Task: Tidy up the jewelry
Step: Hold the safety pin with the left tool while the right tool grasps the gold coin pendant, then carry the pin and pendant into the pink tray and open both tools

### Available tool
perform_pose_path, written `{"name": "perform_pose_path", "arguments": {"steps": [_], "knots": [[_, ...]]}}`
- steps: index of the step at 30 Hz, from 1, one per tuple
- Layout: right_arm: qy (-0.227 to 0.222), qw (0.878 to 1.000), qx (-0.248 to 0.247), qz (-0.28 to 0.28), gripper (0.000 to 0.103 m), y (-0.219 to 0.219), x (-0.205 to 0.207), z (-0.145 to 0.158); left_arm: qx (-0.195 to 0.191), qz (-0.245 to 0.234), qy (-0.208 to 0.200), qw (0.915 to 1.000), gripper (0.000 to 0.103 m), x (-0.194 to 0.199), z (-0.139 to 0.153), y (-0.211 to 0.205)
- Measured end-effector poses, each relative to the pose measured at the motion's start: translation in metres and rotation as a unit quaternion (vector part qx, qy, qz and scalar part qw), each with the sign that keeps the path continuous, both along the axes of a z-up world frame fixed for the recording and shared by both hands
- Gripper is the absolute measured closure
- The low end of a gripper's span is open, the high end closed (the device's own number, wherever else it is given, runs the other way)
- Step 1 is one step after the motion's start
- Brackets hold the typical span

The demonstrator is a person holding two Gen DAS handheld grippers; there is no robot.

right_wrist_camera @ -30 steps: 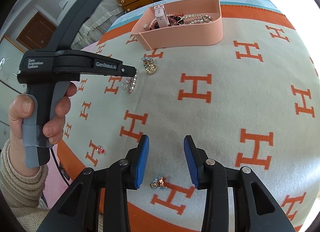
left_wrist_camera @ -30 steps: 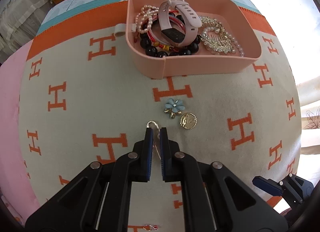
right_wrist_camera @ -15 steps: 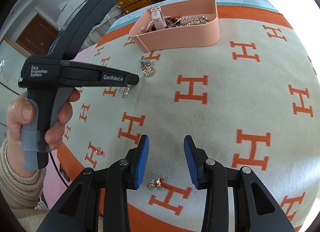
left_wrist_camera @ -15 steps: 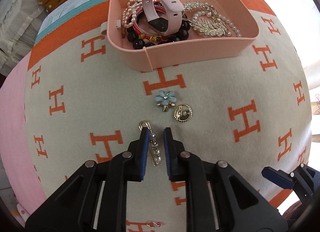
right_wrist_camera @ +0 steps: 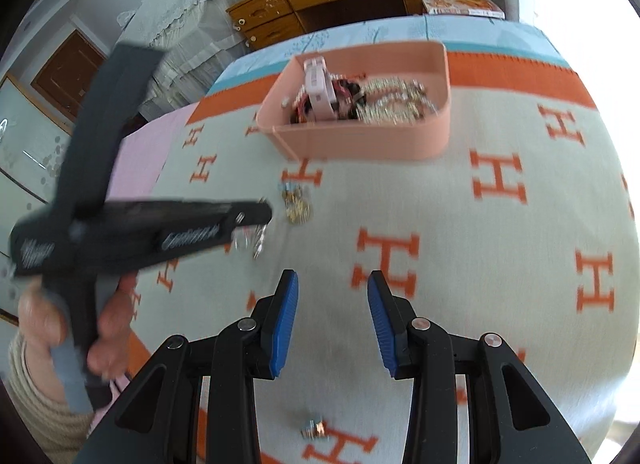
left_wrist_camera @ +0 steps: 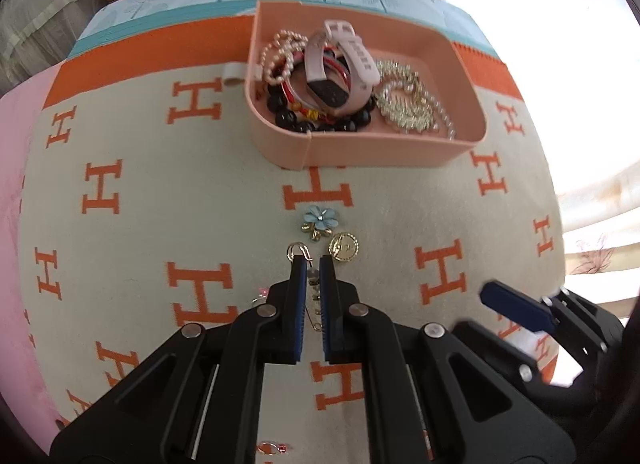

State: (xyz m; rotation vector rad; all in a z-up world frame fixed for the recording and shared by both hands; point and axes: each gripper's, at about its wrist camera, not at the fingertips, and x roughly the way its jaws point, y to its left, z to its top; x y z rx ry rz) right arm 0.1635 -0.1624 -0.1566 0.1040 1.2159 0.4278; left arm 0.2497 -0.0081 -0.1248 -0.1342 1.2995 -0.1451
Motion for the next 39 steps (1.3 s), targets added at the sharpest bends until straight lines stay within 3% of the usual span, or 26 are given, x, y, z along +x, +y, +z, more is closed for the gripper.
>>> {"name": "perform_pose_path", "arguments": {"steps": [8,13,19,24,28,30,33,39], "knots": [[0.020,1.000,0.003,0.014,0.066,0.043,0.048,-0.011,-0.034,0.020,-0.033,0.9987,0.099,-0.006,0.038,0.032],[0.047,0.998,-0.034,0.032,0.066,0.071,0.067,-0.033,-0.043,0.034,-0.048,0.9974,0.099,-0.005,0.054,0.052],[0.046,0.992,-0.092,0.073,0.066,0.103,0.072,-0.044,-0.050,0.050,-0.049,0.9963,0.099,-0.006,0.059,0.073],[0.018,0.981,-0.165,0.101,0.083,0.119,0.066,-0.047,-0.052,0.058,-0.045,0.9960,0.099,-0.004,0.056,0.080],[0.013,0.979,-0.174,0.107,0.084,0.122,0.066,-0.046,-0.055,0.060,-0.043,0.9958,0.099,-0.003,0.058,0.082],[0.021,0.982,-0.155,0.107,0.084,0.117,0.067,-0.038,-0.055,0.058,-0.045,0.9958,0.099,-0.002,0.062,0.081],[-0.003,0.986,-0.136,0.097,0.084,0.103,0.065,-0.008,-0.052,0.053,-0.058,0.9956,0.099,0.001,0.077,0.077],[-0.085,0.992,-0.085,0.033,0.084,0.063,0.079,0.088,-0.063,0.045,-0.106,0.9913,0.099,0.020,0.121,0.061]]}}
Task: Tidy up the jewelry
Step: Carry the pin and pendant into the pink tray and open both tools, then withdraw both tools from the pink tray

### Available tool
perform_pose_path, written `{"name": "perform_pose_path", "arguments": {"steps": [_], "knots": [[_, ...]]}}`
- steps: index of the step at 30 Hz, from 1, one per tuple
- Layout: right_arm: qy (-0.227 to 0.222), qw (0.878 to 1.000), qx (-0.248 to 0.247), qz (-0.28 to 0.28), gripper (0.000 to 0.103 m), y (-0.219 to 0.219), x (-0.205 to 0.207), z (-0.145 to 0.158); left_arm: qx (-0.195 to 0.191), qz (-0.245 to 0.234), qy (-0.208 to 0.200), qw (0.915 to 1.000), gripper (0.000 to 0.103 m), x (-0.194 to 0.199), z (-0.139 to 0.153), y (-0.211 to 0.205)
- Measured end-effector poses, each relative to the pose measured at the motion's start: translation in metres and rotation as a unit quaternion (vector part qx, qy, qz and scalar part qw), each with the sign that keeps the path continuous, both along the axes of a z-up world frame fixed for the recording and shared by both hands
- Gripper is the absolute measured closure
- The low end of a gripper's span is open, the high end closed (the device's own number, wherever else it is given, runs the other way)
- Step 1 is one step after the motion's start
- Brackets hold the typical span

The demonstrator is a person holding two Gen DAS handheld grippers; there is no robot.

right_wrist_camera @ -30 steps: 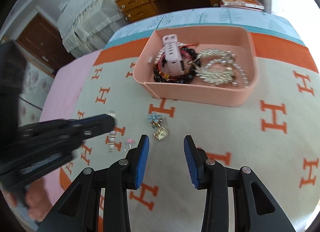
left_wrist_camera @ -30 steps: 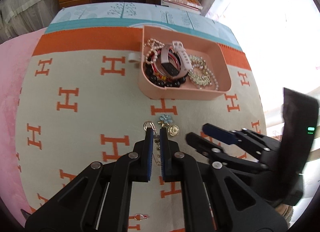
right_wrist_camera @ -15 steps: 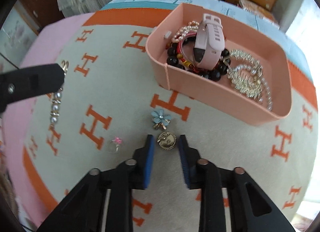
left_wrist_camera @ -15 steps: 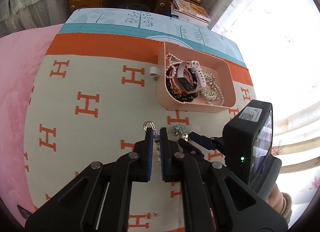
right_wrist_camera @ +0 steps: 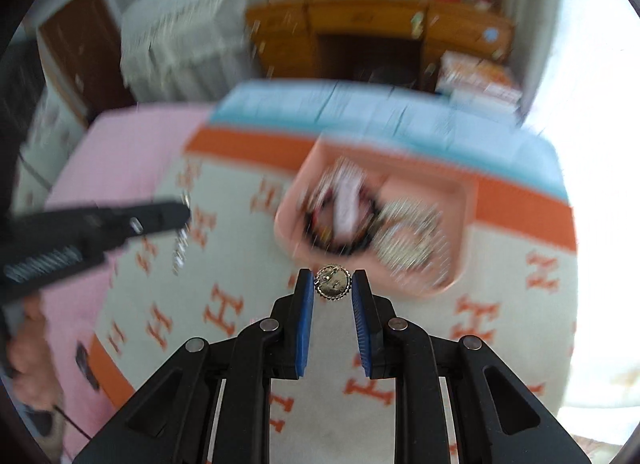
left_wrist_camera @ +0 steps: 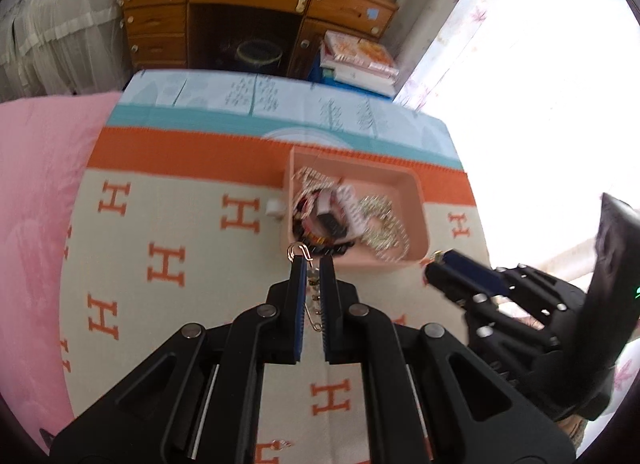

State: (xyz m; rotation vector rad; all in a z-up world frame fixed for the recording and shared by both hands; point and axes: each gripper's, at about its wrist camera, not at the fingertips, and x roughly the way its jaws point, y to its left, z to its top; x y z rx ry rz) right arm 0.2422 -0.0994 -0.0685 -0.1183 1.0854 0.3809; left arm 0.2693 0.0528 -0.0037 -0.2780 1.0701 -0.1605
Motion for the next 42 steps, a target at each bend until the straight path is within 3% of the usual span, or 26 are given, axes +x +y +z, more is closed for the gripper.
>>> {"name": "perform_pose_path", "arguments": {"steps": [5,9,15,23,31,42], "knots": [[-0.052,0.997,0.036,-0.049,0.084,-0.037,0.022,0.059,-0.020,-0.011,-0.039,0.9990,0.099,0.024,0.025,-0.024],[-0.047,0.996,0.041,-0.066,0.084,-0.049,0.044,0.064,-0.040,-0.021,-0.069,0.9966,0.099,0.049,0.022,-0.044],[0.013,0.994,0.036,-0.098,0.084,-0.061,0.086,0.005,-0.040,-0.045,-0.060,0.9963,0.099,0.092,-0.021,-0.078],[0.032,0.991,0.010,-0.131,0.082,-0.063,0.117,-0.063,-0.009,-0.048,-0.011,0.9987,0.099,0.124,-0.078,-0.094],[0.024,0.991,0.007,-0.132,0.077,-0.067,0.125,-0.082,-0.012,-0.061,-0.008,0.9981,0.098,0.110,-0.075,-0.073],[0.013,0.994,0.036,-0.098,0.069,-0.071,0.055,-0.037,0.019,-0.076,-0.014,0.9968,0.098,0.044,-0.038,-0.042]]}}
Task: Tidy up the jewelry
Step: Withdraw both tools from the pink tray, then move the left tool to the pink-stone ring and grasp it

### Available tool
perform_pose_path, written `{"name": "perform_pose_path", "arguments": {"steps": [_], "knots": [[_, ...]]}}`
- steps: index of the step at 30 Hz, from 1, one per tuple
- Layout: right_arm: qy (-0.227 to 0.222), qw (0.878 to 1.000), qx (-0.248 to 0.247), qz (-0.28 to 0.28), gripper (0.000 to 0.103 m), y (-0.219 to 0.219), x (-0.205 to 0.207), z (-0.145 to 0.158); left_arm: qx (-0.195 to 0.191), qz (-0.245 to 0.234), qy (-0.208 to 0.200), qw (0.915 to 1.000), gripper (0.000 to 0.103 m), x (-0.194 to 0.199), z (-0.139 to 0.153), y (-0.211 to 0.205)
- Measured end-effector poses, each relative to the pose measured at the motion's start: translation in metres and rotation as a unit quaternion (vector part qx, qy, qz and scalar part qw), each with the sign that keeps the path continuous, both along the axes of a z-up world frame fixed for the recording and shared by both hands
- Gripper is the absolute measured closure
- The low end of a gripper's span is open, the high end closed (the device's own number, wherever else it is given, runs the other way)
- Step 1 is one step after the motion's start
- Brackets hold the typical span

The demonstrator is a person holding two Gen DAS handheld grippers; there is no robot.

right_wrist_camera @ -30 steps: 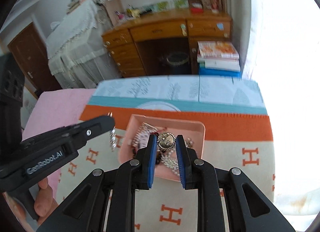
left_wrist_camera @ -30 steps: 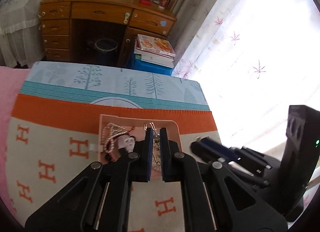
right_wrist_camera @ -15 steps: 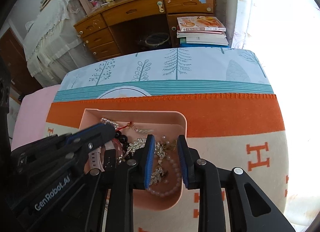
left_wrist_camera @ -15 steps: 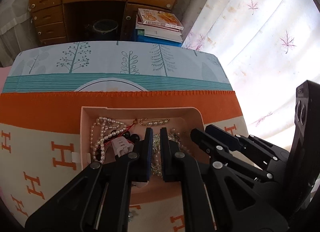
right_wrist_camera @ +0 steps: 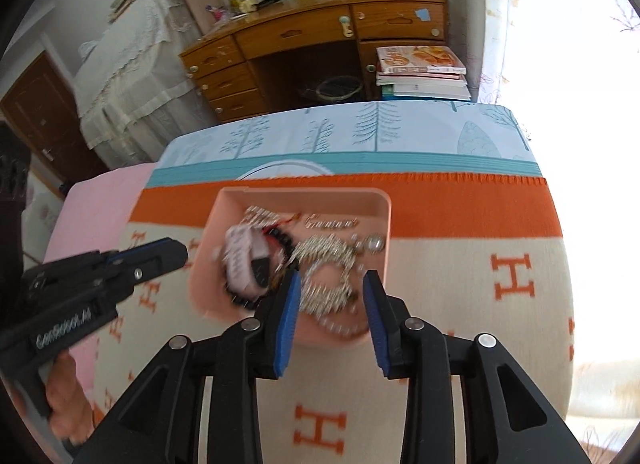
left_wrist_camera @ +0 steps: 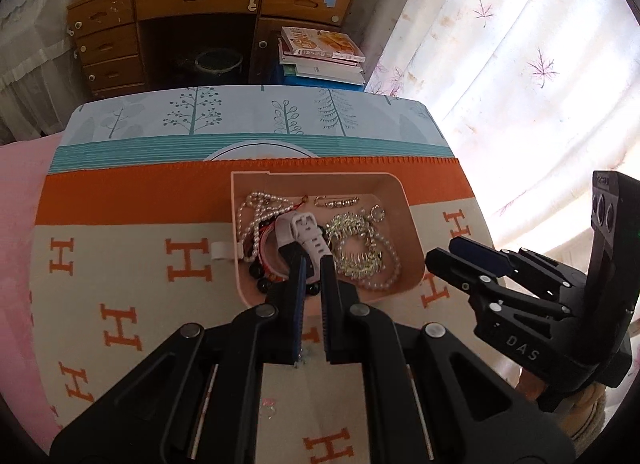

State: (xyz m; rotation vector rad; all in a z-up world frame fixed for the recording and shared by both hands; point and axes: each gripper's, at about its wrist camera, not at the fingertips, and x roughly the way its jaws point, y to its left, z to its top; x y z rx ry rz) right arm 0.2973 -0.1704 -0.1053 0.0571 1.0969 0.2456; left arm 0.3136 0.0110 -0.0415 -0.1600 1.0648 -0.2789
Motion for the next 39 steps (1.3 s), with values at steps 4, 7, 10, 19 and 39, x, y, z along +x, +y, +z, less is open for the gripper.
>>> {"name": "perform_pose_path", "arguments": {"steps": [4,7,10,19,39], "knots": [[-0.010,1.000,0.004,0.026,0.069,0.002,-0.042,0.018,0.009,-0.002,-0.003,1.0000,0.098,-0.034,0.013,0.012],[-0.019,0.999,0.003,0.050,0.069,0.002,-0.078,0.030,0.009,-0.011,-0.008,0.9999,0.098,-0.066,0.024,0.019],[-0.028,0.997,0.000,0.076,0.068,0.004,-0.119,0.038,0.022,-0.018,-0.015,0.9995,0.098,-0.100,0.030,0.023],[-0.038,0.994,0.009,0.107,0.068,-0.002,-0.234,0.037,0.029,-0.029,-0.011,0.9991,0.098,-0.198,0.008,0.034],[-0.007,0.995,0.046,0.084,0.068,-0.015,-0.300,-0.013,0.172,-0.235,-0.036,0.9559,0.098,-0.278,-0.099,0.000]]}}
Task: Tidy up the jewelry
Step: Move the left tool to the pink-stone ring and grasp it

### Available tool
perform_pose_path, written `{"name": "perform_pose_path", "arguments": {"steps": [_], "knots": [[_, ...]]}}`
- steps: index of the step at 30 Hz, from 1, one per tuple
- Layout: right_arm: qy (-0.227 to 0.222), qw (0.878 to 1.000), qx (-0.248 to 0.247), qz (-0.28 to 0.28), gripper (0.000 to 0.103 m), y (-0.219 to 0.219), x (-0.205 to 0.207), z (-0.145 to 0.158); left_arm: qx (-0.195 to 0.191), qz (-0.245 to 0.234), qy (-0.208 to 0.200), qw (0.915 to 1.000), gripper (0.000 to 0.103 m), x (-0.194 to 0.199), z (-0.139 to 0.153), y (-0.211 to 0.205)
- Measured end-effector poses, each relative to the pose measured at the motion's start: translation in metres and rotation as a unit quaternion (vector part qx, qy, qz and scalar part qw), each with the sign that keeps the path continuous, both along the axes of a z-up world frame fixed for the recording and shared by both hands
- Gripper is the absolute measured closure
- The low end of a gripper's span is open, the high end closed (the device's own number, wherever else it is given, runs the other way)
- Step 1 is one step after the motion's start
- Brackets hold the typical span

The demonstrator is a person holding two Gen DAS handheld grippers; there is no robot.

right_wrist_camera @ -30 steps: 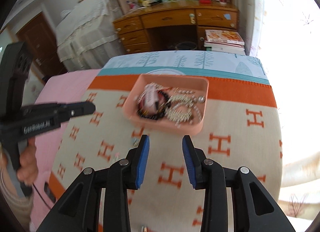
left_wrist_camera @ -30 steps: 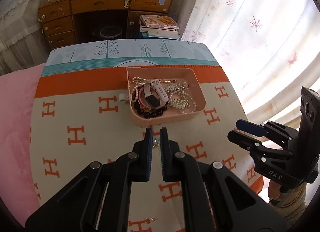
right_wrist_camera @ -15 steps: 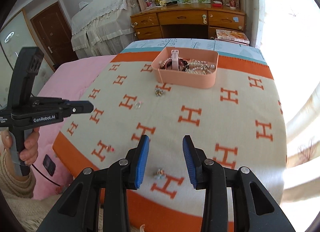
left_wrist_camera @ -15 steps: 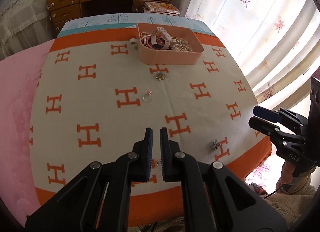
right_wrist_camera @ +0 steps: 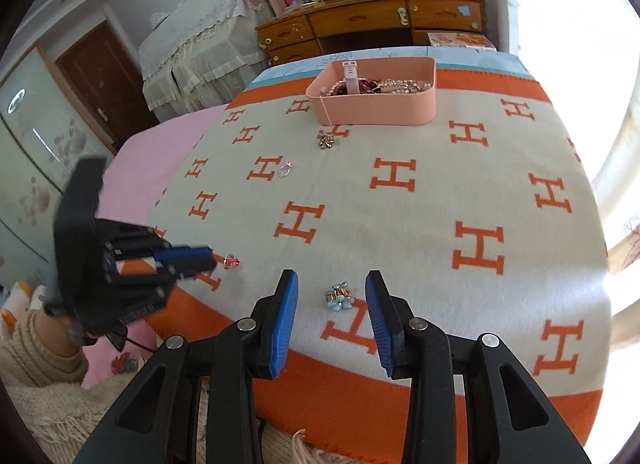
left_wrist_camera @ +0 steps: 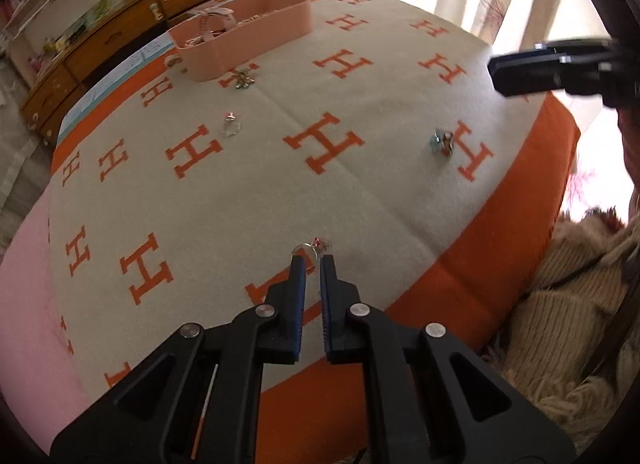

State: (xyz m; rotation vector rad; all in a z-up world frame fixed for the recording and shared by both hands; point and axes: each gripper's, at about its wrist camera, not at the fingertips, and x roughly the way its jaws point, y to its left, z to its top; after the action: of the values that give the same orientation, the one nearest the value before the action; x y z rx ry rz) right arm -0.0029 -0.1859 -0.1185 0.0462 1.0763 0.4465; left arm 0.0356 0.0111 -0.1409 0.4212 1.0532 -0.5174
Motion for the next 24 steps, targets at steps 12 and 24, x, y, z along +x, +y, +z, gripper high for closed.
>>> {"name": "perform_pose_path", "arguments": {"steps": [12,24], "knots": [[0.008,1.000,-0.008,0.018,0.067,0.016,0.004,-0.008,0.025,-0.055,-0.002,0.9981,0.098,0.014,-0.012,0.003],[0.017,1.000,-0.008,0.024,0.067,0.024,0.011,-0.015,-0.007,-0.096,0.049,0.9942,0.022,0.025,-0.015,0.008]]}}
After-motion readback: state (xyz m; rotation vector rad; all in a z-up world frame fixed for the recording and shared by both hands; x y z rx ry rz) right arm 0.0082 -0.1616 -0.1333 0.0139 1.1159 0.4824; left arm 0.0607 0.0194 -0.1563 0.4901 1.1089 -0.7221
